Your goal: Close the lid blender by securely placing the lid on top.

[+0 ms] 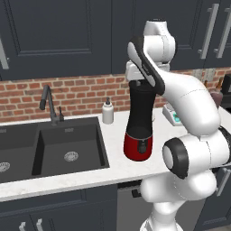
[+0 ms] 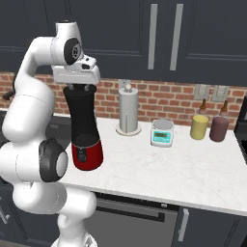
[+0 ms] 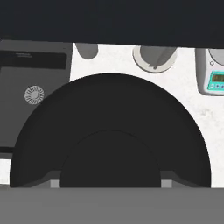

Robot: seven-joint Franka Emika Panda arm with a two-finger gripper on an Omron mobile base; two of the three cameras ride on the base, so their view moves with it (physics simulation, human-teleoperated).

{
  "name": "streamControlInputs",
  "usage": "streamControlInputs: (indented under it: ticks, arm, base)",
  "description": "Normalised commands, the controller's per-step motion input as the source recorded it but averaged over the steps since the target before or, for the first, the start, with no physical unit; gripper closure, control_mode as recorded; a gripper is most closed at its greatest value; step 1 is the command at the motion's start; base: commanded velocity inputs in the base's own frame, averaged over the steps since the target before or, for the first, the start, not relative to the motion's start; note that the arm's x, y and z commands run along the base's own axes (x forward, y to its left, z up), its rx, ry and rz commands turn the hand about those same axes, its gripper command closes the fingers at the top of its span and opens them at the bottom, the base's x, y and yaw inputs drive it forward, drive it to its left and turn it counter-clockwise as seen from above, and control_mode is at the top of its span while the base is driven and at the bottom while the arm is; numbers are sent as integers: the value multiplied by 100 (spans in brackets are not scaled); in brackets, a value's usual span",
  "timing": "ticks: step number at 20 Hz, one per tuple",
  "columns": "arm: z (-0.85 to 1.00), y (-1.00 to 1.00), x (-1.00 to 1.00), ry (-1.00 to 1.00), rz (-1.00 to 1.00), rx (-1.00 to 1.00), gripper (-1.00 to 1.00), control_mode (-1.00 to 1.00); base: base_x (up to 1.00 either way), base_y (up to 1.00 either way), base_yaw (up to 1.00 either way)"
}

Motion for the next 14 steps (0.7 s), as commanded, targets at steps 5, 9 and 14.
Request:
streamControlInputs:
  ticks: [5, 9, 14]
  arm:
    - [0, 4, 38, -2, 0, 2, 100, -100]
    - [-4, 1, 25, 0, 0, 0, 100, -100]
    - [-12, 0, 7, -1, 0, 0, 100, -100]
  base:
    - [0, 0, 0]
    - [0, 0, 0]
    - [0, 0, 0]
